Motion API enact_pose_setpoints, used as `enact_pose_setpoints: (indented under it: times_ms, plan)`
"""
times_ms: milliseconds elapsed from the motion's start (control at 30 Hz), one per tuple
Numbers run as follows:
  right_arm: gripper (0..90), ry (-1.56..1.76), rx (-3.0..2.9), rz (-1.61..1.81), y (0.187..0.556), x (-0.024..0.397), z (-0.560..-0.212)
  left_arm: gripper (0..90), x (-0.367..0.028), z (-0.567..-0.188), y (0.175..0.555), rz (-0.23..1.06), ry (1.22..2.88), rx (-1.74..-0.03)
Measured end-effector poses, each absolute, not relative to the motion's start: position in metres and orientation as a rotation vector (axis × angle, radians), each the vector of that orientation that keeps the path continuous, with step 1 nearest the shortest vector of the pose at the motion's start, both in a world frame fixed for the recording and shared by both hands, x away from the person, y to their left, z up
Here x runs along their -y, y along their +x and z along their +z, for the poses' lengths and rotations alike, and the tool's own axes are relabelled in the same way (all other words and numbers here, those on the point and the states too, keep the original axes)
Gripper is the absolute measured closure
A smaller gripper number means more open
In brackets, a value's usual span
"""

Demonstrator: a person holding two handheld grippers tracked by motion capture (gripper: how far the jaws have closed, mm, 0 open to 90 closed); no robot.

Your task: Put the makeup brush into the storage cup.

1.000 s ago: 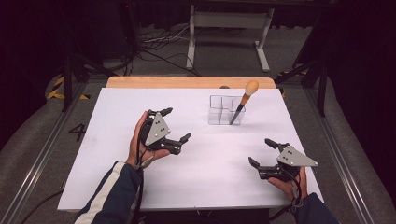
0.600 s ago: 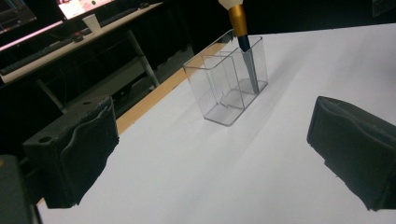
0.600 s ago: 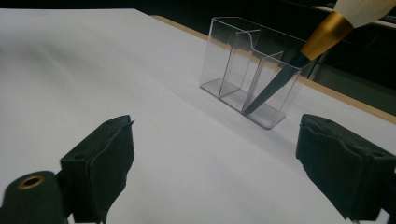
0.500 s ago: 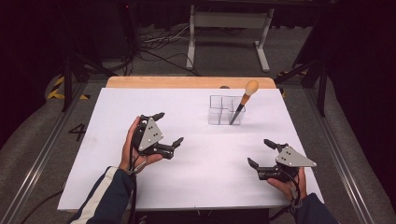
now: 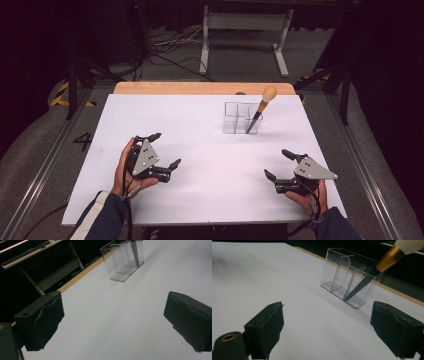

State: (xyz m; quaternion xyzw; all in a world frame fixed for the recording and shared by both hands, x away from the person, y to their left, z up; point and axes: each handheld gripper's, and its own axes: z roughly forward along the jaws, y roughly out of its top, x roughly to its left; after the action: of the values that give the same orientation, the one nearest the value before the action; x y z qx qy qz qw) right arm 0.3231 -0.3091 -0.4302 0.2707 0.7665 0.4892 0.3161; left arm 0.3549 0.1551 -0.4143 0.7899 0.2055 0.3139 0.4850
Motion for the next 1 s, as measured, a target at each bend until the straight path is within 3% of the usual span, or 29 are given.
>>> enact_pose_setpoints:
  times_ms: [1000]
  plan:
    - [11.8,0.727,-2.014,1.266,0.324,0.311,-0.432,3.7,-0.220,-0.439,0.335,0.758,1.936,-0.653]
